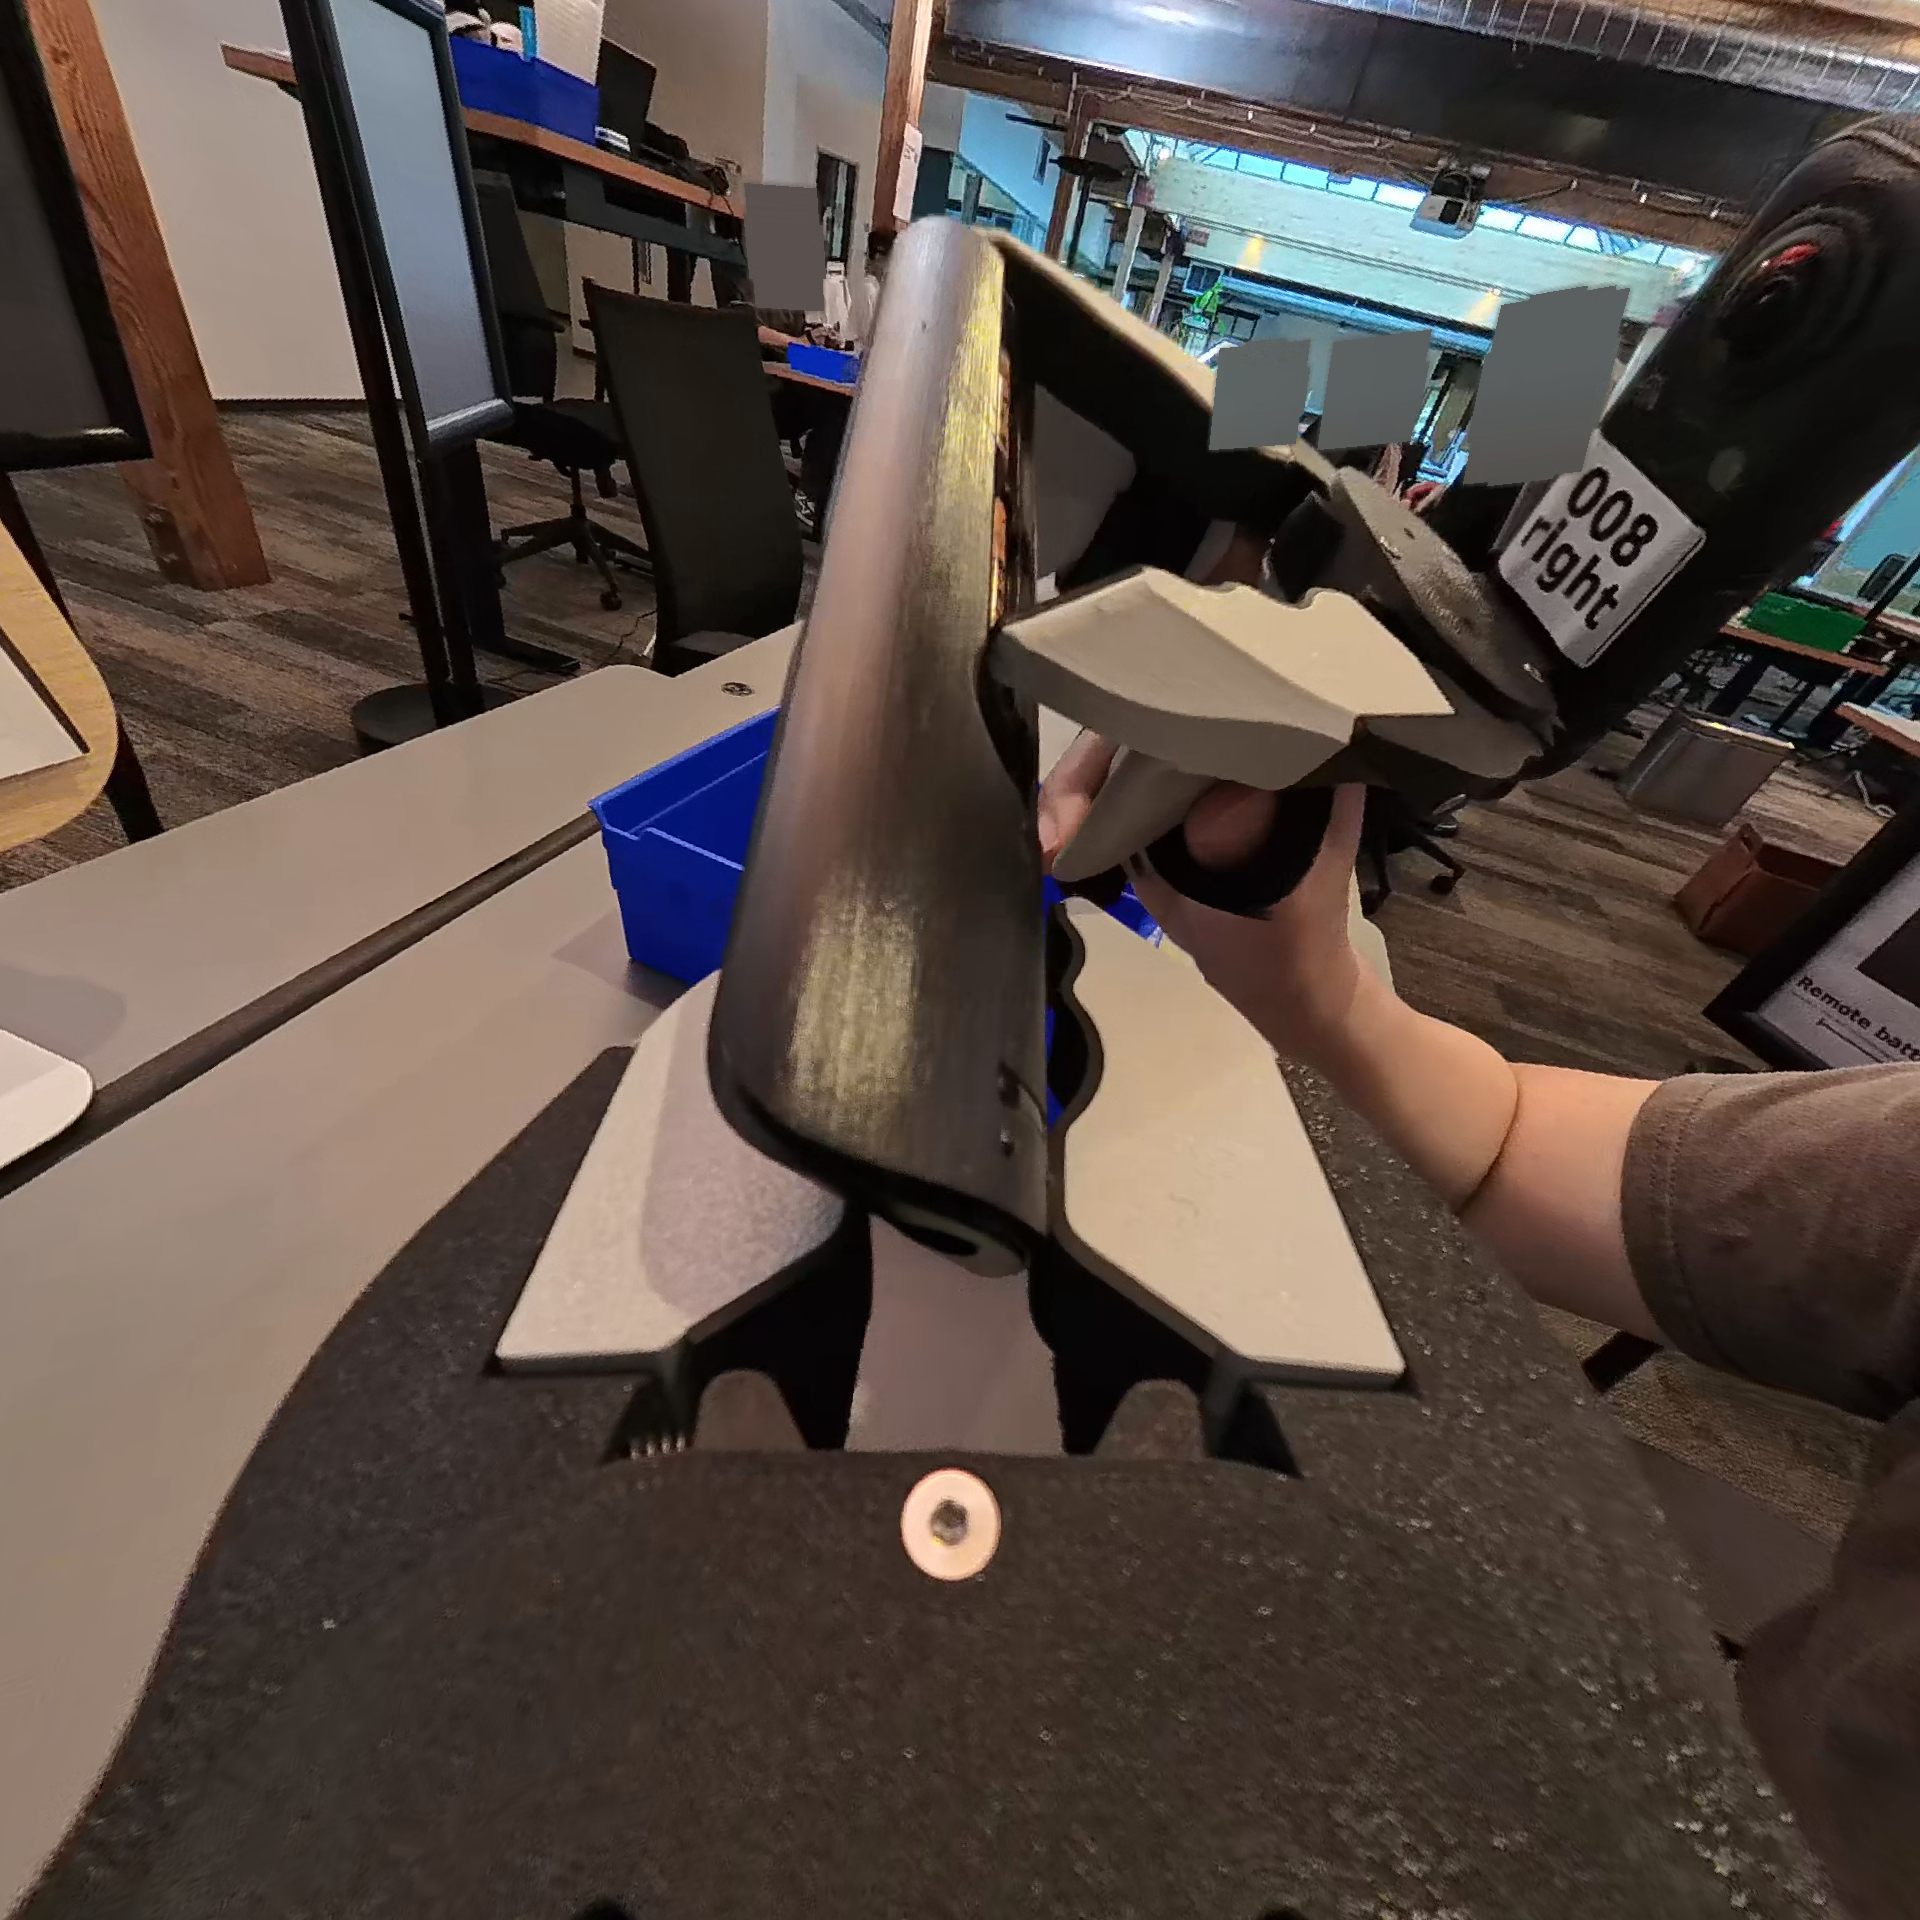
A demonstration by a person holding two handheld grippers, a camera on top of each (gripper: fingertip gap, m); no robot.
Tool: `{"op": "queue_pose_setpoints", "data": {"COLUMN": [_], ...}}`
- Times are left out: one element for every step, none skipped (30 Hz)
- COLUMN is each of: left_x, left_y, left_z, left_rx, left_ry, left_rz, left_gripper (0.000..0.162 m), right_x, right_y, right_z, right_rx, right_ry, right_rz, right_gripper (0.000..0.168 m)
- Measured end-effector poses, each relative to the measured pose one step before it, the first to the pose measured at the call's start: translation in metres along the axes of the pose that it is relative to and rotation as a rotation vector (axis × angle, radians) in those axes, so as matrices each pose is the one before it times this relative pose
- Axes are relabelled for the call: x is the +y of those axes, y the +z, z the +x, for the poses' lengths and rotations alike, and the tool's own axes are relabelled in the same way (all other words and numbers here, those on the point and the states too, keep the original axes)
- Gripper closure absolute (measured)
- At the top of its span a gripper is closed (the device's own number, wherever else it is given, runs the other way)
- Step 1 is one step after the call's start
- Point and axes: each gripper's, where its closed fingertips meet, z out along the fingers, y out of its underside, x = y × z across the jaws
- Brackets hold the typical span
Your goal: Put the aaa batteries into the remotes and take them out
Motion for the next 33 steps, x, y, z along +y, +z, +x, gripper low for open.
{"op": "queue_pose_setpoints", "data": {"left_x": [-0.00006,0.00000,-0.00006,0.00033,0.00054,0.00025,0.00023,0.00031,-0.00029,-0.00023,0.00008,0.00051,-0.00009,-0.00039,0.00024,-0.00004,-0.00020,0.00031,0.00008,-0.00060,-0.00131,-0.00077,-0.00044,-0.00103,-0.00062,-0.00006,0.00000,-0.00027,0.00000,0.00060,0.00002,-0.00028,-0.00057], "left_y": [-0.00023,-0.00001,0.00003,0.00019,0.00039,0.00026,0.00018,0.00000,-0.00036,-0.00017,-0.00010,0.00031,0.00015,-0.00007,0.00000,-0.00006,0.00005,0.00030,0.00021,-0.00008,-0.00059,-0.00063,-0.00062,-0.00080,-0.00070,-0.00022,0.00000,0.00002,0.00025,0.00028,0.00005,-0.00014,-0.00018], "left_z": [-0.00011,0.00023,0.00013,0.00011,-0.00003,-0.00007,0.00013,-0.00017,-0.00027,0.00004,0.00000,-0.00014,0.00027,0.00018,-0.00018,-0.00030,-0.00022,-0.00041,-0.00076,-0.00141,-0.00185,-0.00222,-0.00186,-0.00177,-0.00236,-0.00199,-0.00007,-0.00090,-0.00048,-0.00027,0.00016,0.00051,0.00119], "left_rx": [-0.0031,-0.0005,-0.0004,0.0002,-0.0005,0.0000,0.0030,0.0010,-0.0011,0.0013,-0.0011,-0.0063,-0.0038,0.0003,0.0039,0.0073,0.0086,0.0043,-0.0015,-0.0074,-0.0106,-0.0119,-0.0107,-0.0137,-0.0216,-0.0255,-0.0188,-0.0278,-0.0248,-0.0212,-0.0167,-0.0096,0.0037], "left_ry": [0.0053,0.0025,0.0009,0.0006,0.0016,-0.0003,-0.0029,-0.0006,0.0019,0.0001,0.0034,0.0098,0.0076,0.0000,-0.0068,-0.0109,-0.0118,-0.0061,0.0018,0.0093,0.0134,0.0112,0.0094,0.0126,0.0224,0.0309,0.0330,0.0318,0.0360,0.0339,0.0267,0.0141,0.0028], "left_rz": [-0.0016,-0.0009,0.0000,-0.0026,-0.0028,0.0001,-0.0011,-0.0030,0.0010,0.0002,-0.0025,-0.0040,0.0008,0.0026,-0.0011,0.0016,0.0040,0.0008,0.0010,0.0044,0.0075,0.0010,0.0000,0.0041,0.0017,-0.0049,-0.0031,0.0002,-0.0020,-0.0076,-0.0036,0.0004,0.0032], "left_gripper": [0.129,0.129,0.129,0.129,0.129,0.129,0.129,0.129,0.129,0.130,0.129,0.130,0.130,0.130,0.130,0.130,0.129,0.130,0.130,0.129,0.129,0.130,0.130,0.129,0.130,0.130,0.130,0.129,0.129,0.129,0.129,0.129,0.129], "right_x": [-0.00029,-0.00011,0.00020,0.00011,-0.00007,-0.00012,-0.00007,-0.00031,-0.00053,-0.00040,-0.00020,-0.00031,-0.00057,-0.00011,0.00064,0.00074,0.00068,0.00079,0.00072,0.00080,0.00078,0.00005,-0.00141,-0.00196,-0.00021,0.00258,0.00316,0.00165,0.00079,0.00130,0.00121,-0.00089,-0.00267], "right_y": [0.00004,-0.00006,0.00001,-0.00008,-0.00008,-0.00006,-0.00014,-0.00003,-0.00006,-0.00011,-0.00021,-0.00033,-0.00041,-0.00009,0.00026,0.00022,0.00008,0.00040,0.00063,0.00047,0.00039,0.00015,-0.00031,-0.00042,-0.00009,0.00055,0.00101,0.00106,0.00100,0.00095,0.00064,-0.00024,-0.00103], "right_z": [-0.00004,-0.00003,-0.00002,0.00011,0.00012,0.00007,0.00008,-0.00004,-0.00024,-0.00011,0.00001,0.00006,0.00009,0.00010,0.00023,0.00060,0.00052,0.00048,0.00023,-0.00009,-0.00055,-0.00121,-0.00130,-0.00106,-0.00032,0.00050,0.00059,0.00060,0.00051,0.00043,0.00075,-0.00018,-0.00065], "right_rx": [-0.0010,-0.0010,-0.0014,-0.0017,-0.0010,0.0001,0.0013,0.0027,0.0038,0.0032,0.0001,-0.0022,-0.0016,-0.0006,-0.0001,0.0010,0.0013,-0.0007,-0.0054,-0.0123,-0.0210,-0.0313,-0.0395,-0.0414,-0.0353,-0.0237,-0.0105,0.0024,0.0119,0.0182,0.0223,0.0152,0.0037], "right_ry": [-0.0017,0.0013,0.0010,-0.0011,-0.0034,-0.0036,-0.0033,-0.0046,-0.0051,-0.0029,-0.0015,-0.0023,-0.0022,0.0009,0.0032,0.0025,0.0025,0.0053,0.0103,0.0127,0.0203,0.0429,0.0663,0.0688,0.0463,0.0204,0.0052,-0.0116,-0.0317,-0.0448,-0.0480,-0.0327,-0.0084], "right_rz": [-0.0002,0.0004,0.0000,0.0005,0.0026,0.0024,0.0016,0.0016,0.0021,-0.0002,-0.0016,0.0019,0.0056,0.0012,-0.0054,-0.0050,-0.0030,-0.0028,-0.0031,-0.0030,-0.0040,-0.0004,0.0095,0.0122,-0.0010,-0.0187,-0.0186,-0.0036,0.0023,-0.0045,-0.0080,0.0049,0.0160], "right_gripper": [0.056,0.056,0.056,0.056,0.056,0.056,0.056,0.056,0.056,0.056,0.056,0.056,0.056,0.057,0.057,0.058,0.059,0.060,0.061,0.061,0.061,0.061,0.059,0.058,0.059,0.059,0.059,0.059,0.058,0.056,0.055,0.054,0.054]}}
